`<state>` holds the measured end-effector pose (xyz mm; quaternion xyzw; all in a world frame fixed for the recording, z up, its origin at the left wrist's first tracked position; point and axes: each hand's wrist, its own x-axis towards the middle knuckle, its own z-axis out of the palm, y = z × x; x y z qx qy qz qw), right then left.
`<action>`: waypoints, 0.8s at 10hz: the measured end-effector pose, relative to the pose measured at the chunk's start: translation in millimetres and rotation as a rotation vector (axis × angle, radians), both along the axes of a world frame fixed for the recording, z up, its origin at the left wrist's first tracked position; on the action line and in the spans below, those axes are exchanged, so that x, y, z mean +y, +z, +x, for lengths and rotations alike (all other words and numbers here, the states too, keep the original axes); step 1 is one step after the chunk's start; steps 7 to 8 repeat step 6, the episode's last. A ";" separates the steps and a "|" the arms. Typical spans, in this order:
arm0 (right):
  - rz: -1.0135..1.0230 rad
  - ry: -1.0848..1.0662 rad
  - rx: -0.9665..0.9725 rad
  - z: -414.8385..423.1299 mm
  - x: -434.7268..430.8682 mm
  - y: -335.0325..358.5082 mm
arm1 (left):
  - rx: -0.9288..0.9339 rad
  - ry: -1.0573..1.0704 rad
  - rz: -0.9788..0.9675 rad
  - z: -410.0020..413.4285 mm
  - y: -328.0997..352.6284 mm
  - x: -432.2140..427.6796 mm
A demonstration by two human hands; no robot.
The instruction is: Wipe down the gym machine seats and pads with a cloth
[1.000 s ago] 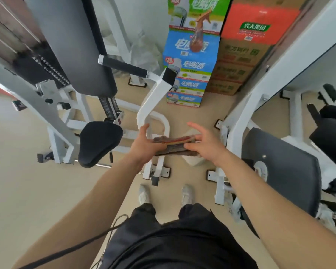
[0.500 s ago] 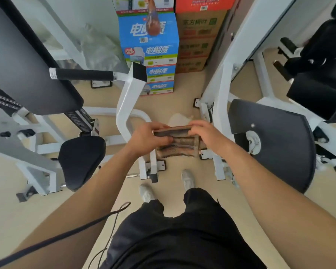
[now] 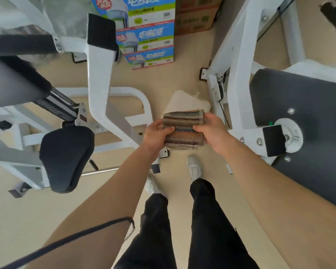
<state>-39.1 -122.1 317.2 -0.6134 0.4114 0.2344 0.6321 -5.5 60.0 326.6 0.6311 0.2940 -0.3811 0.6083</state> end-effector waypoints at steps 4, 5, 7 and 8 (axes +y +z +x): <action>-0.408 0.099 0.193 51.7 -34.9 -143.7 | -0.067 -0.266 0.415 55.6 -152.1 -24.0; -0.490 0.244 0.165 48.8 -33.8 -124.7 | -0.139 -0.327 0.419 51.1 -132.5 -14.5; -0.595 0.381 0.131 42.9 -35.8 -94.2 | -0.148 -0.419 0.482 48.3 -96.2 -9.9; -0.595 0.381 0.131 42.9 -35.8 -94.2 | -0.148 -0.419 0.482 48.3 -96.2 -9.9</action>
